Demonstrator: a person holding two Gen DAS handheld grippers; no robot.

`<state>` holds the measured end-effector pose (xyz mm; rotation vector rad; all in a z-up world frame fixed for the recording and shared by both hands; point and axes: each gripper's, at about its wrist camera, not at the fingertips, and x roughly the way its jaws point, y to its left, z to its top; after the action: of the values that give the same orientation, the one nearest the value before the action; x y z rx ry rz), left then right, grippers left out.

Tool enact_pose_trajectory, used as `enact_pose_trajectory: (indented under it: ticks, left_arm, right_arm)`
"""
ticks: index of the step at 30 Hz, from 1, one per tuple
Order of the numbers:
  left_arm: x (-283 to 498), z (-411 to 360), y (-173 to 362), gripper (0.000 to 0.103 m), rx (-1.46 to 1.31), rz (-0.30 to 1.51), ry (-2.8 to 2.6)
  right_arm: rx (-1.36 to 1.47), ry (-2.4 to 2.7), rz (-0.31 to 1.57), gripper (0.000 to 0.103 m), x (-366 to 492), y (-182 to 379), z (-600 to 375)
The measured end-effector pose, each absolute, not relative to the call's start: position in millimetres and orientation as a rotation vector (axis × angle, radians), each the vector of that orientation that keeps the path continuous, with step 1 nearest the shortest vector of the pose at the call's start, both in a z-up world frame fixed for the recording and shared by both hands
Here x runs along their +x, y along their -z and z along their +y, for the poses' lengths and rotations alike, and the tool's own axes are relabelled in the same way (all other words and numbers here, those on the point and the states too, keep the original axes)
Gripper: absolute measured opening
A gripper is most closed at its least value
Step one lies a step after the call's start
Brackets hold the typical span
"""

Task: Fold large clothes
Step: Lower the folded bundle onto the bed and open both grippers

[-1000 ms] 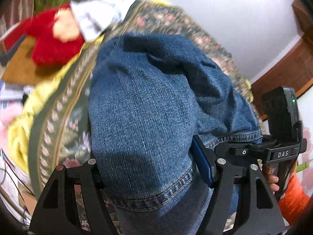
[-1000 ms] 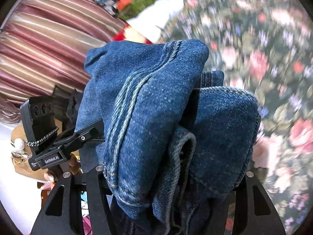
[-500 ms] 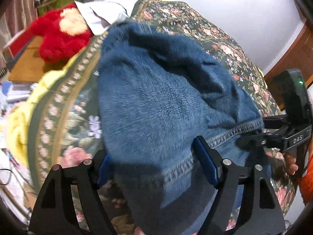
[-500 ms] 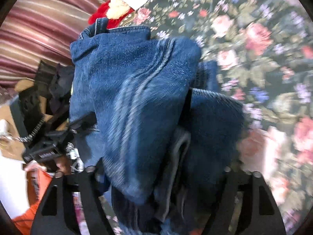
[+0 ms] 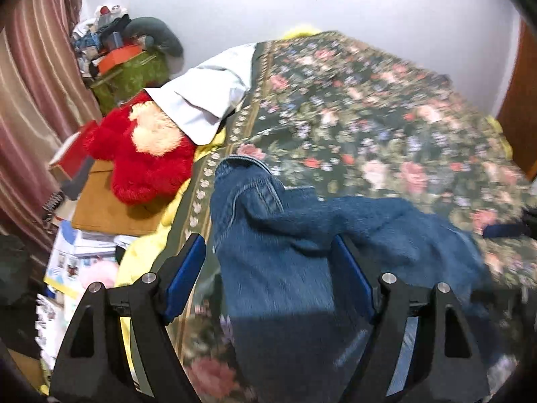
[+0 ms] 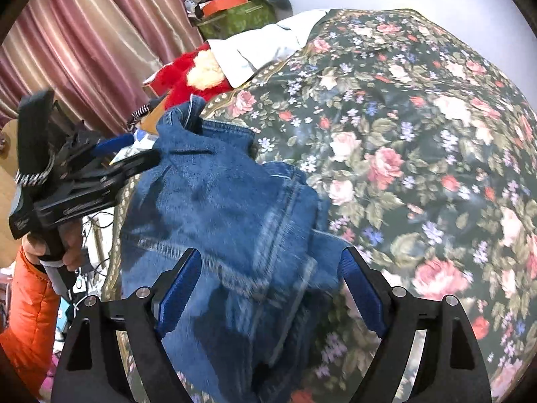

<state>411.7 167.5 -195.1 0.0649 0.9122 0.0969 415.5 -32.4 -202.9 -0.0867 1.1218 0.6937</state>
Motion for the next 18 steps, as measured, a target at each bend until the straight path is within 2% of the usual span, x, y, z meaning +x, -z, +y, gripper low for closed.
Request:
enact_pose_trajectory:
  ticks: [5, 8, 12, 18]
  left_arm:
    - [441, 167, 226, 0.087, 0.045, 0.993, -0.159]
    - [436, 167, 226, 0.087, 0.029, 0.990, -0.167]
    - [410, 161, 198, 0.086, 0.043, 0.945, -0.157]
    - [346, 145, 121, 0.087, 0.049, 0.777, -0.114]
  right_arm:
    - [-0.178, -0.662, 1.178, 0.084, 420, 244, -18]
    - [-0.172, -0.658, 1.183, 0.084, 419, 250, -28]
    - [-0.153, -0.645, 1.179, 0.084, 413, 234, -43]
    - [-0.109, -0.626, 1.014, 0.084, 381, 167, -66]
